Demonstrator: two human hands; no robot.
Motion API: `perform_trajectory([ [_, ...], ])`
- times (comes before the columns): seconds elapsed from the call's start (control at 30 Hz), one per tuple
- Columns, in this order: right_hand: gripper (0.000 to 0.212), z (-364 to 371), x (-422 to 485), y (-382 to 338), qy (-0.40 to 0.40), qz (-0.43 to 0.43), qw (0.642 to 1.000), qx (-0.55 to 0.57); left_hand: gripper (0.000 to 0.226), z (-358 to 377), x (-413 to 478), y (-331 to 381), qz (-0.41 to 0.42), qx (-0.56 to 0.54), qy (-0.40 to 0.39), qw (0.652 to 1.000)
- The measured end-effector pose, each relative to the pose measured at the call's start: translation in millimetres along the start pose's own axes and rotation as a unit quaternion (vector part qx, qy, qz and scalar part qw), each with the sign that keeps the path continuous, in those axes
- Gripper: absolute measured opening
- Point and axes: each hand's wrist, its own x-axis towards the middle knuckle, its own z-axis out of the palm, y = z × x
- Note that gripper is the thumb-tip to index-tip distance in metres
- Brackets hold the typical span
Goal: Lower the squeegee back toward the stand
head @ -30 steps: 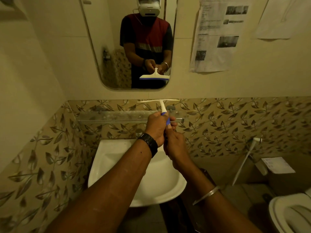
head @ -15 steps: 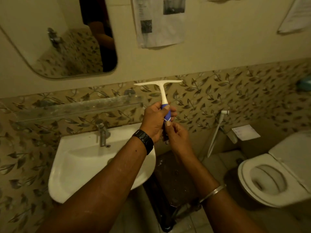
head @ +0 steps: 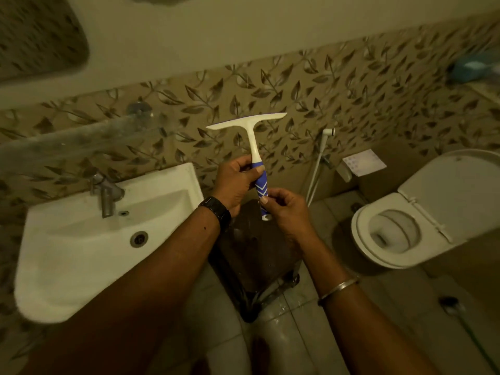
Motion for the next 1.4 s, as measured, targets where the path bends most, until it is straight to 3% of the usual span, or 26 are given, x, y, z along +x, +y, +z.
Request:
perform_trajectory([
  [0.5,0.013,-31.8,56.6,204.3,0.049,0.171,0.983,-0.04,0.036,18.3,67.9,-220.4,-0.191,0.025,0.063,0.979],
  [0.67,0.012,-35.0,71.2,279.7,0.032,0.251,0.966,-0.055,0.031,12.8,83.1,-299.9,-0.234,0.069,0.066,0.968],
  [0.87,0.014,-35.6,77.8,347.3,0.022,0.286,0.957,-0.049,0.032,1.8,96.4,-378.0,-0.294,0.07,0.073,0.95],
  [1.03,0.012,-34.8,85.3,379.1,0.029,0.289,0.954,-0.069,0.034,-2.8,103.2,-406.5,-0.331,0.035,0.087,0.939],
  [1.4,0.011,-25.7,87.2,412.1,0.054,0.283,0.947,-0.144,0.038,-13.3,104.8,-422.3,-0.356,0.081,0.08,0.927],
])
